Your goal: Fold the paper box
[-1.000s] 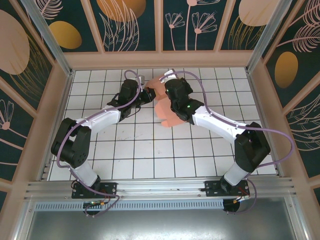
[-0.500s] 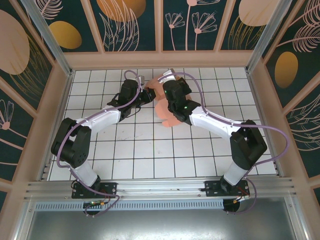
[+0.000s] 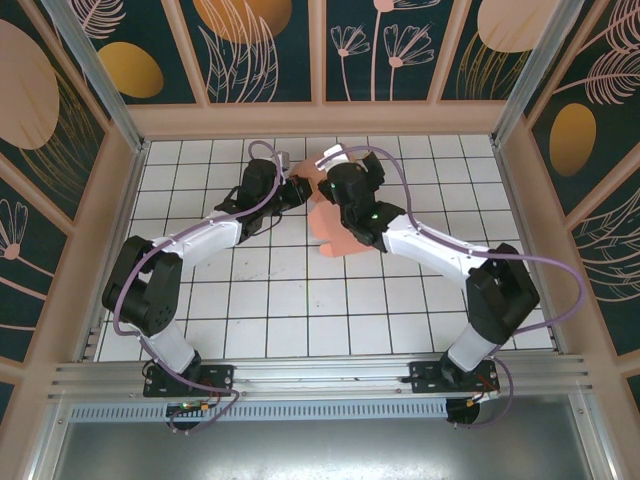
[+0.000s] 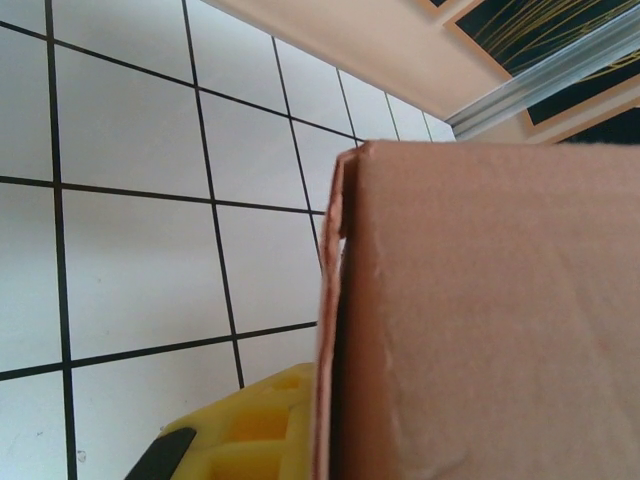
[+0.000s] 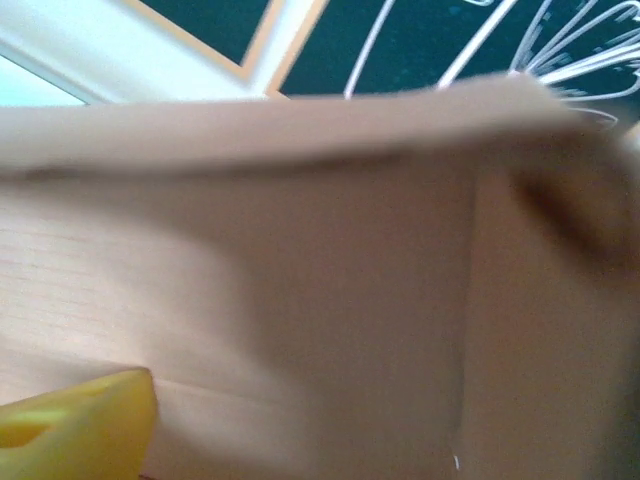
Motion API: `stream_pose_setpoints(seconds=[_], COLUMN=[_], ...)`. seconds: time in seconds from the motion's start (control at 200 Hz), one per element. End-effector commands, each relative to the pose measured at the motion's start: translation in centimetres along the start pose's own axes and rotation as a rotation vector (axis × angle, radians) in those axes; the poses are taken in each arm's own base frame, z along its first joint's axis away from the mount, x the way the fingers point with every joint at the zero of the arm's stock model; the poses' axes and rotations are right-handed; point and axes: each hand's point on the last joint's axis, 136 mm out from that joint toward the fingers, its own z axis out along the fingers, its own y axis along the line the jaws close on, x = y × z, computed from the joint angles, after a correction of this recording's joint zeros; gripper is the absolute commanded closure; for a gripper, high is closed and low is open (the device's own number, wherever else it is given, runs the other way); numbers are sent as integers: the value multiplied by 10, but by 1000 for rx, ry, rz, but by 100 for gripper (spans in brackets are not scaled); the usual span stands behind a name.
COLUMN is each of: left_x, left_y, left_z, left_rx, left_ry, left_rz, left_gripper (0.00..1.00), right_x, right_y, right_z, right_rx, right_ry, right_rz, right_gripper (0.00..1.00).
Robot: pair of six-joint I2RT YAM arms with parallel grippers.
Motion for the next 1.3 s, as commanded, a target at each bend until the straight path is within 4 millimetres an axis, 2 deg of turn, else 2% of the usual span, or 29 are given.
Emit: stream_pose_setpoints(seconds=[0.0, 0.055, 0.335, 0.495, 0.696, 0.871, 0.936, 0.946, 0.966, 1.136, 1.296], left_x=[-13, -7, -7, -7, -8, -13, -9, -8, -6, 2, 19], left_y=[-14, -5, 0, 2, 8, 29, 36, 37, 41, 80, 98], left_z=[-1, 8, 14, 14, 11, -6, -14, -15, -17, -43, -63], left_rx=[10, -15, -40, -52, -107, -286, -342, -351, -372, -617, -704], left_ry=[-27, -8, 3, 3, 15, 64, 127, 139, 162, 356, 535], left_rz=[-26, -45, -64, -63, 13, 182, 261, 271, 292, 429, 491], left_gripper=[100, 100, 100, 100, 100, 100, 100, 100, 100, 100, 100], right_x=[-21, -26, -51, -62, -55, -42, -36, -32, -28, -11, 1], right_y=[-14, -20, -51, -67, -76, -79, -74, -81, -83, -75, -72], right_z=[-23, -31, -76, -92, -84, -77, -75, -72, -70, -66, -65], right_rx=[-83, -107, -286, -358, -313, -309, -319, -301, -296, -320, -334], right_ry=[-82, -106, -266, -337, -305, -262, -242, -236, -227, -191, -170], right_rz=[128, 165, 371, 473, 484, 527, 529, 535, 538, 545, 547], right_gripper=[5, 4, 3, 5, 7, 7, 7, 7, 8, 7, 7])
